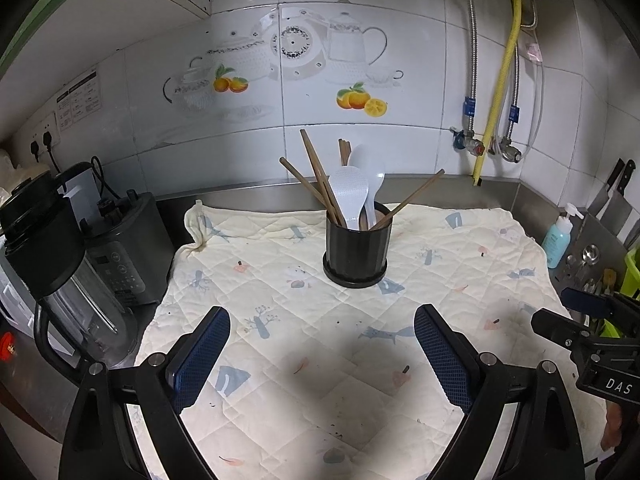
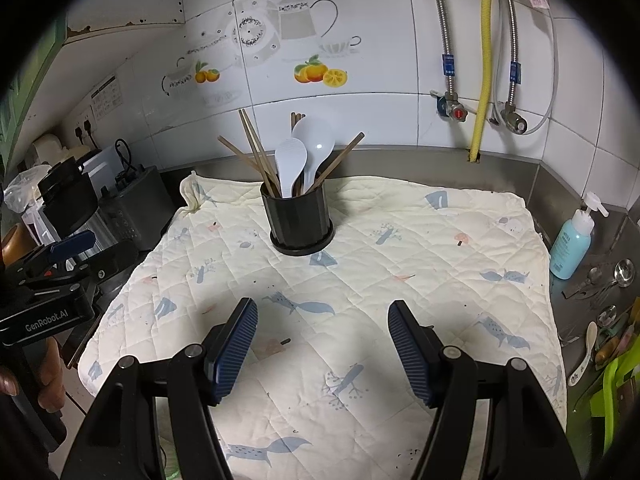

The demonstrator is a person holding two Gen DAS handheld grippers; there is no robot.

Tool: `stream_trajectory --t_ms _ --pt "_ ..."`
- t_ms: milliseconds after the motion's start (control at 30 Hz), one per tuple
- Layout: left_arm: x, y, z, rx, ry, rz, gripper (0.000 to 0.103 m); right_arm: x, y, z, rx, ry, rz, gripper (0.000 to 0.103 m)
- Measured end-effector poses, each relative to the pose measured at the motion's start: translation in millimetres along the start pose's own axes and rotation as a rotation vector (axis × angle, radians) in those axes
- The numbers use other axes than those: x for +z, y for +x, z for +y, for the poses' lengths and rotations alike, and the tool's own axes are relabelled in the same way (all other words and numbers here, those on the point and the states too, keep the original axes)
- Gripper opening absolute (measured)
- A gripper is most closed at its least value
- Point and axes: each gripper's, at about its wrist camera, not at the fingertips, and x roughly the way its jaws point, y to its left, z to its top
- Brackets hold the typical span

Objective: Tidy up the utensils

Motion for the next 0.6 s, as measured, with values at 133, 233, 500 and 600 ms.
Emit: stream_trajectory --t_ms 133,233,500,600 --pt "-0.4 2.5 -0.9 0.002 0.006 0.004 0.101 -0.1 0.2 -0.9 -0.003 0.003 -0.001 0.075" --pt "-1.0 3.1 -0.8 0.006 0.011 0.002 0.101 -0.2 1.1 -0.5 0.0 0.014 -0.001 0.075" --pt "-3.1 1.9 1.0 0.012 0.012 -0.005 0.101 -1.4 0.6 0.3 -0.002 0.014 -0.001 0.075" --pt "-3.2 1.2 1.5 0.005 0.014 -0.001 0.101 -1.6 0.2 1.0 -0.002 0.012 -0.001 0.075"
